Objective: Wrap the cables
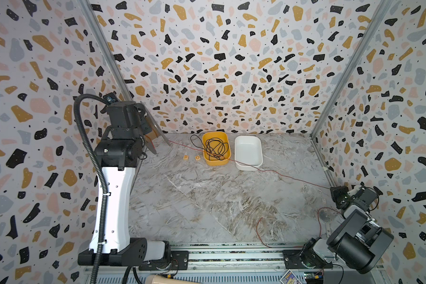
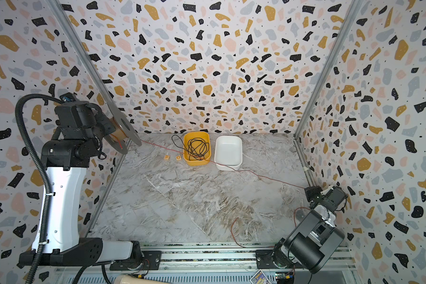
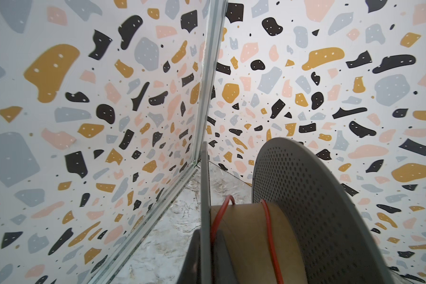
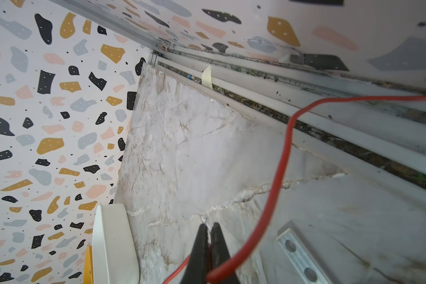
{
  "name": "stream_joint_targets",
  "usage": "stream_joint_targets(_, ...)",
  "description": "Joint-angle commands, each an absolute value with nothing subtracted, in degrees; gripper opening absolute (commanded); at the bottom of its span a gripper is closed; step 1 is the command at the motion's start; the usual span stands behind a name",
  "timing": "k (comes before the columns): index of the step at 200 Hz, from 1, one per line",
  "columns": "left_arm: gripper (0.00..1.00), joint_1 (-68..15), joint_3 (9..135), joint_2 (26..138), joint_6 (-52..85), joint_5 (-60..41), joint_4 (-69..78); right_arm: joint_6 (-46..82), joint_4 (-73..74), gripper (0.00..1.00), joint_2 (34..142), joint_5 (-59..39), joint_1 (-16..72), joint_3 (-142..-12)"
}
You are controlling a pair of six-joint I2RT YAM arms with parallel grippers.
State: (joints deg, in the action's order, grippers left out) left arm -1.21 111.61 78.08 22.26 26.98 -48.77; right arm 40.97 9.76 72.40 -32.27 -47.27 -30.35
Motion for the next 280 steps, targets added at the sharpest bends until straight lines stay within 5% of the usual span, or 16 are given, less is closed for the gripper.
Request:
stream_joint_targets(1, 0.0, -0.7, 113.25, 76.69, 21.04, 32.52, -43.13, 40.47, 9.39, 0.0, 68.65, -29.52, -49.32, -30.04)
stream_joint_targets(43, 0.0, -0.7, 110.8, 75.83, 21.78, 27.39, -41.24, 41.04, 12.59, 0.18, 70.88, -33.95, -48.49, -28.87)
stream_joint_targets(70, 0.0, -0.7, 109.93, 76.09, 22.06, 23.31, -41.05, 39.57, 12.25, 0.5, 69.25, -33.43, -46.43, -28.91)
stream_joint_targets(110, 0.0, -0.79, 108.52, 74.82, 23.42, 13.61, -39.88, 33.96, 8.49, 0.78, 64.3, -27.78, -36.85, -31.73)
stream_joint_targets(191, 0.0, -1.49, 101.8, 69.64, 28.11, 0.08, -37.84, 23.75, 8.52, 0.92, 60.38, -17.34, -5.7, -35.68)
stream_joint_targets(280, 0.0, -2.45, 91.06, 61.68, 30.78, -11.47, -34.65, 8.83, 33.57, 0.91, 72.21, -19.97, 26.62, -35.59)
